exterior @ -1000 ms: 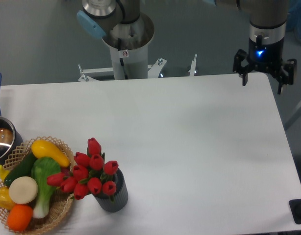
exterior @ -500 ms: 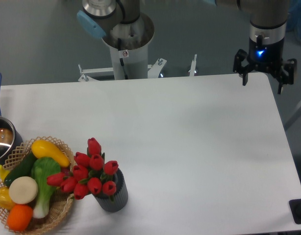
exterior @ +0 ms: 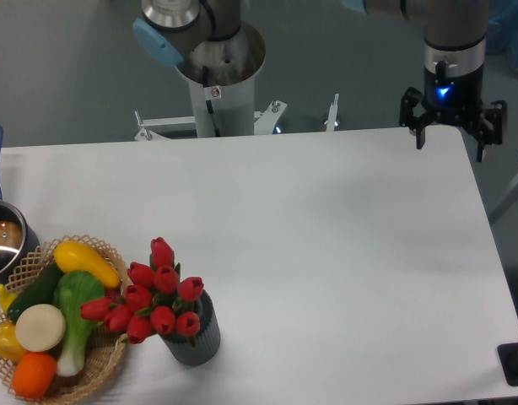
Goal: Insert the flowers into the vase
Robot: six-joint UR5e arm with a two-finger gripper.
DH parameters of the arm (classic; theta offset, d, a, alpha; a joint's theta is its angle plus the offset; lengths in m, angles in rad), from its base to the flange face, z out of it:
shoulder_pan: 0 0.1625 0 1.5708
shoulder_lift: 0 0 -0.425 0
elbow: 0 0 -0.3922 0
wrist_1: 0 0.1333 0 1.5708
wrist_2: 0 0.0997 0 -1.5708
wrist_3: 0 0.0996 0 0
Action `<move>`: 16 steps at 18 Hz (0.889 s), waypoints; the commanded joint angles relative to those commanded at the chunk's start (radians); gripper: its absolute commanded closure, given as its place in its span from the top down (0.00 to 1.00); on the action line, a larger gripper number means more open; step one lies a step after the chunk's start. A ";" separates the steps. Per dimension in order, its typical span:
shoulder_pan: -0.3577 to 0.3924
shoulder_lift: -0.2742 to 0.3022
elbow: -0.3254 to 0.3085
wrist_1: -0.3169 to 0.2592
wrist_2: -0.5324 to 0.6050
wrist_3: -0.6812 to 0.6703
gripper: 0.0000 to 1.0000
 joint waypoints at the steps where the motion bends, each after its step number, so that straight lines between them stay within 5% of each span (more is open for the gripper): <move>1: 0.000 0.000 0.000 0.000 0.000 0.000 1.00; 16: -0.012 -0.003 0.005 0.028 -0.006 0.018 1.00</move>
